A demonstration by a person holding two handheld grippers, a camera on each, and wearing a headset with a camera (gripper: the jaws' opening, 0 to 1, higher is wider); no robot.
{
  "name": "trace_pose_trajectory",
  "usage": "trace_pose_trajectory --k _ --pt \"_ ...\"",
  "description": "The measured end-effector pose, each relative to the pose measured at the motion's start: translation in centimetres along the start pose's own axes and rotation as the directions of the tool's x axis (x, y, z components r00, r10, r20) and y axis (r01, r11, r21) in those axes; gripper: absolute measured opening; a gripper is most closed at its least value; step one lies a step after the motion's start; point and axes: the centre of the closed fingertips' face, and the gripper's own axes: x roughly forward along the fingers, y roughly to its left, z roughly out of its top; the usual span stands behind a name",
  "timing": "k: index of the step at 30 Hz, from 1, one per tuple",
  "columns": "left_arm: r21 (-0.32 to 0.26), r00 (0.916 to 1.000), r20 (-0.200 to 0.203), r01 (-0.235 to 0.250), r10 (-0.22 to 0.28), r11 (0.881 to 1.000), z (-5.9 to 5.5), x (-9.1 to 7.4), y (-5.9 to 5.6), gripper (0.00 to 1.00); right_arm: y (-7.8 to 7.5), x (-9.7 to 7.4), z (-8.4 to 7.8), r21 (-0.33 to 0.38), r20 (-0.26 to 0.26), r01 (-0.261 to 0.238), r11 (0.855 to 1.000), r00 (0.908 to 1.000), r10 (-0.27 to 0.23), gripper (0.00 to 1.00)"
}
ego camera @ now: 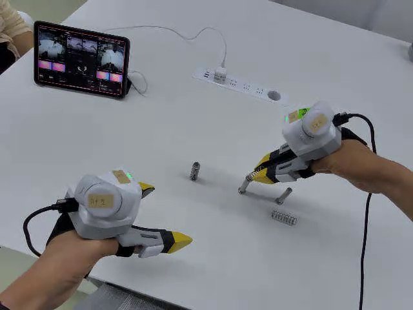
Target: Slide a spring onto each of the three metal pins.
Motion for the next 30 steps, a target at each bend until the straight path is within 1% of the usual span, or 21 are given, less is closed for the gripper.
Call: trace_pose_trajectory --k 2,4,8,12,17,26,30 --pt "-0.006 1.0000 0.002 0.000 0.000 1.000 0.01 -0.08 -0.02 0.77 0.02 0.11 0.10 -0.002 0.002 -0.002 1.000 1.0000 0.002 0.13" --pt "-0.021 0.9999 0.013 0.003 -0.002 1.000 0.18 -0.25 -0.01 0.77 -0.01 0.25 0.28 0.004 0.012 -0.005 1.000 0.9999 0.005 0.13" --pt "-0.016 0.9999 0.011 -0.003 0.003 1.000 0.11 -0.48 0.17 0.77 -0.30 0.39 0.49 0.009 0.021 -0.006 1.000 0.9998 0.006 0.13" --pt "-0.016 0.9999 0.008 -0.007 0.007 1.000 0.00 -0.63 0.30 0.77 -0.20 0.43 0.67 0.004 0.022 -0.006 1.000 0.9997 0.006 0.13" --pt "-0.011 1.0000 0.005 -0.004 0.004 1.000 -0.03 -0.55 0.21 0.77 -0.08 0.49 0.63 -0.010 0.013 -0.004 1.000 0.9999 0.004 0.13" --pt "0.001 1.0000 0.003 0.004 -0.004 1.000 0.27 -0.24 -0.06 0.76 -0.27 0.77 -0.09 -0.041 -0.021 -0.003 0.999 0.9998 0.002 0.13" --pt "0.003 1.0000 0.002 0.005 -0.005 1.000 0.28 -0.25 -0.14 0.76 -0.33 1.00 0.03 -0.047 -0.023 -0.005 0.999 0.9997 0.003 0.13"
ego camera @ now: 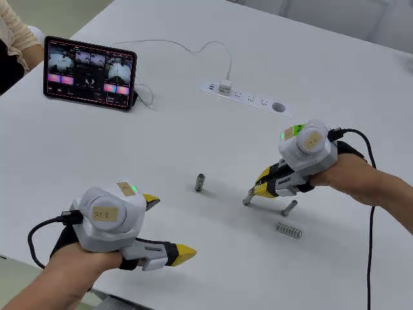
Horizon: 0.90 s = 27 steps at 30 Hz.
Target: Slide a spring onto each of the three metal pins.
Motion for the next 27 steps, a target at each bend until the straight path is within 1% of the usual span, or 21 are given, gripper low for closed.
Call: trace_pose_trajectory --k 8,14,20,27 --pt "-0.005 1.0000 -0.001 -0.006 0.006 1.000 -0.2 -0.3 0.2 0.76 0.0 0.7 0.5 -0.024 -0.007 -0.002 1.000 1.0000 0.002 0.13" --pt "-0.006 0.9999 -0.008 -0.015 0.015 1.000 -0.3 -0.5 0.4 0.75 0.2 1.3 0.2 -0.044 -0.029 -0.006 0.999 0.9996 0.005 0.13" --pt "-0.006 0.9999 -0.003 -0.017 0.017 1.000 -0.1 -0.6 0.5 0.75 0.0 1.7 -0.1 -0.047 -0.036 -0.006 0.999 0.9993 0.005 0.13" --pt "-0.006 0.9999 -0.003 -0.015 0.015 1.000 -0.1 -0.5 0.6 0.75 0.3 2.0 -0.4 -0.053 -0.056 -0.013 0.998 0.9984 0.010 0.13"
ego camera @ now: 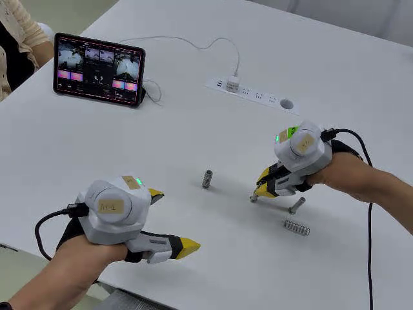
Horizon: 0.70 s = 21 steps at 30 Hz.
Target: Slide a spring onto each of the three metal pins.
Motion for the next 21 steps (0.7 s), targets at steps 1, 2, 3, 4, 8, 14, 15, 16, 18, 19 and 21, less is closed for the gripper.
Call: trace_pose_trajectory --k 1,2,3,4,8,14,15,16,18,19,21 --pt "0.001 1.0000 -0.001 0.001 -0.001 1.000 0.0 0.0 0.0 0.75 0.0 0.2 -0.1 -0.001 -0.001 -0.001 1.000 1.0000 0.001 0.13" --pt "0.003 1.0000 -0.002 0.001 -0.001 1.000 0.0 0.0 0.0 0.75 0.1 0.3 -0.1 0.000 -0.003 -0.004 1.000 1.0000 0.004 0.13" --pt "0.004 1.0000 -0.002 0.001 -0.001 1.000 0.0 0.1 0.0 0.75 0.1 0.4 -0.2 -0.001 -0.005 -0.006 1.000 1.0000 0.006 0.13" --pt "0.002 1.0000 -0.002 0.000 0.000 1.000 0.0 0.0 0.0 0.75 0.1 0.6 -0.3 -0.005 -0.009 -0.008 1.000 0.9999 0.007 0.13" --pt "0.002 1.0000 0.000 -0.004 0.004 1.000 0.1 0.0 0.1 0.75 0.1 1.0 -0.4 -0.012 -0.023 -0.012 1.000 0.9997 0.012 0.13" --pt "-0.001 1.0000 0.001 -0.003 0.003 1.000 0.1 0.0 0.1 0.75 0.1 1.9 -0.9 -0.021 -0.043 -0.021 1.000 0.9989 0.020 0.13" --pt "-0.002 1.0000 0.001 -0.003 0.003 1.000 0.1 0.0 0.0 0.75 0.1 2.0 -1.1 -0.023 -0.050 -0.021 1.000 0.9986 0.020 0.13" --pt "-0.001 1.0000 0.002 -0.003 0.003 1.000 0.1 0.1 0.0 0.75 0.1 2.1 -1.2 -0.026 -0.057 -0.023 0.999 0.9982 0.021 0.13" --pt "-0.001 1.0000 0.001 -0.001 0.001 1.000 0.2 0.1 -0.1 0.75 0.1 2.2 -1.3 -0.025 -0.058 -0.023 0.999 0.9981 0.021 0.13" --pt "0.001 1.0000 0.001 0.000 0.000 1.000 0.2 0.2 -0.1 0.75 0.0 2.2 -1.2 -0.020 -0.054 -0.022 1.000 0.9983 0.021 0.13" --pt "0.001 1.0000 0.003 0.003 -0.003 1.000 0.3 0.2 -0.2 0.75 0.0 2.3 -1.2 -0.012 -0.048 -0.024 1.000 0.9986 0.023 0.13"
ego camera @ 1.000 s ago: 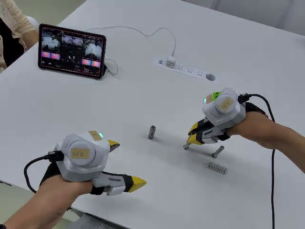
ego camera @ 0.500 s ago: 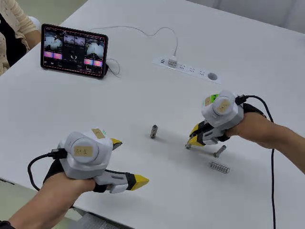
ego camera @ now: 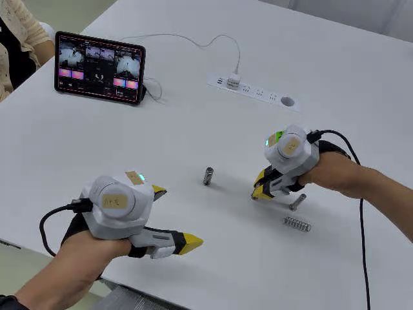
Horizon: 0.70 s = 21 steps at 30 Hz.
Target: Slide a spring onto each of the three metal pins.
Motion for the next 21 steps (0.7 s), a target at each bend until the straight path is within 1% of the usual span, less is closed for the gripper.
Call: trace_pose_trajectory --k 4,5,6,9,12,14,18,21 --pt "0.005 1.0000 0.000 0.002 -0.002 1.000 0.1 0.1 -0.1 0.75 0.0 0.1 0.0 -0.001 0.000 -0.003 1.000 1.0000 0.003 0.14" --pt "0.007 1.0000 -0.001 0.001 -0.001 1.000 0.1 0.1 -0.1 0.75 0.0 0.0 0.0 -0.003 0.000 -0.002 1.000 1.0000 0.002 0.16" --pt "0.006 1.0000 0.000 0.001 -0.001 1.000 0.1 0.1 -0.1 0.75 0.1 0.0 0.0 -0.003 0.001 -0.001 1.000 1.0000 0.001 0.20" --pt "0.006 1.0000 0.002 0.001 -0.001 1.000 0.2 0.0 -0.2 0.75 0.0 -0.3 -0.1 -0.002 0.006 0.009 1.000 0.9999 -0.009 0.24" --pt "0.011 1.0000 -0.001 0.000 0.000 1.000 0.3 -0.1 -0.3 0.75 0.3 -0.6 -0.3 0.017 0.016 0.009 1.000 0.9998 -0.009 0.30" --pt "0.006 1.0000 0.002 -0.002 0.002 1.000 0.3 -0.1 -0.3 0.75 0.2 -0.8 -0.5 0.028 0.028 0.025 0.999 0.9993 -0.026 0.34" --pt "0.013 1.0000 0.001 0.002 -0.002 1.000 0.5 -0.1 -0.5 0.75 0.2 -1.1 -1.1 0.079 0.038 0.042 0.996 0.9983 -0.045 0.45" --pt "0.018 1.0000 0.003 0.006 -0.006 1.000 0.8 0.0 -0.7 0.75 0.4 -1.5 -1.2 0.103 0.058 0.052 0.993 0.9966 -0.058 0.48"
